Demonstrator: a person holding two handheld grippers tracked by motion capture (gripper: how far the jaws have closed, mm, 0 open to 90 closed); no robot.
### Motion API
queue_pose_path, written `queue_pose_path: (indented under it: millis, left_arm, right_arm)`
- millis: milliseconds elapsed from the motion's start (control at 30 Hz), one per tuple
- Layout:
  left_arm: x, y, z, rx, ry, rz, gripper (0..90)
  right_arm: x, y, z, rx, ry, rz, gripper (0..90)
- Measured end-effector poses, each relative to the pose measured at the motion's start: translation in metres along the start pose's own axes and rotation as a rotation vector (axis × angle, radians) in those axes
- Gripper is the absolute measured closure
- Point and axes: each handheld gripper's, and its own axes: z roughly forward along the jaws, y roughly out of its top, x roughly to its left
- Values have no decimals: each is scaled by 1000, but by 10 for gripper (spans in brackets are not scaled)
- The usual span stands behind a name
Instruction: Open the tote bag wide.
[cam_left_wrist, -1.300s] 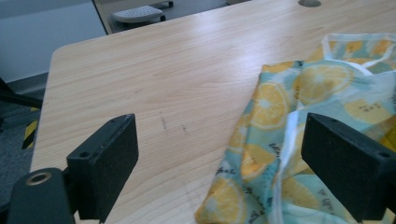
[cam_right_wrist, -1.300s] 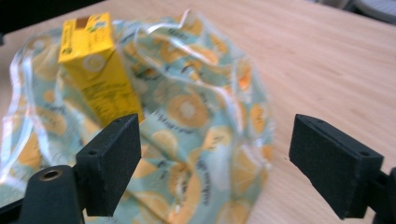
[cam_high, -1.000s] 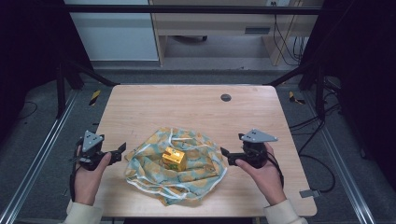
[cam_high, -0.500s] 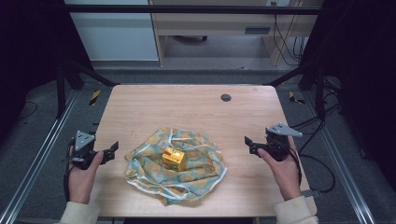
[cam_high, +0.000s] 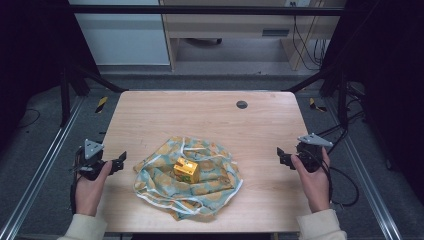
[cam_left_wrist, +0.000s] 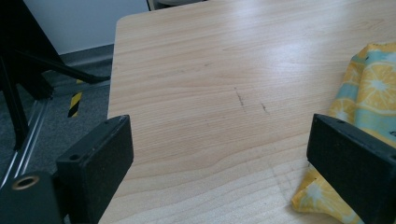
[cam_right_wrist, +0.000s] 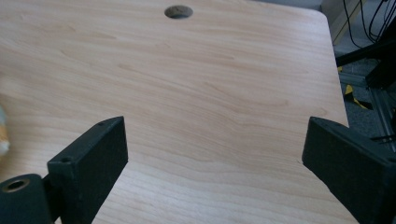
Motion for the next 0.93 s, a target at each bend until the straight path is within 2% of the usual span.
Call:
queue_pose_path:
  millis: [100,200,267,400,500,667,800,933]
  left_arm:
    - [3,-2,7,30,-12,22,72]
    - [7,-4,11,48,-15,21,72]
    - [10,-5,12,54,-9,20,72]
    - [18,-9,15,74,24,-1,87]
    - [23,-12,17,101,27,-30,87]
    - [19,-16,22,173,11,-12,87]
    - [14,-14,21,165,-3,-4,86]
    - [6,-12,19,168,-41,4,86]
  right_arm:
    - [-7,-6,3,23,2,-12,71]
    - [-13,-14,8,50,-2,-34,74]
    - [-16,-19,12,66,5,-31,82]
    - [-16,-27,19,111,24,-25,121]
    - [-15,-31,24,134,40,-15,120]
    - [-8,-38,25,194,64,-24,118]
    - [1,-39,25,223,80,-40,111]
    - [7,-39,26,226,83,-52,106]
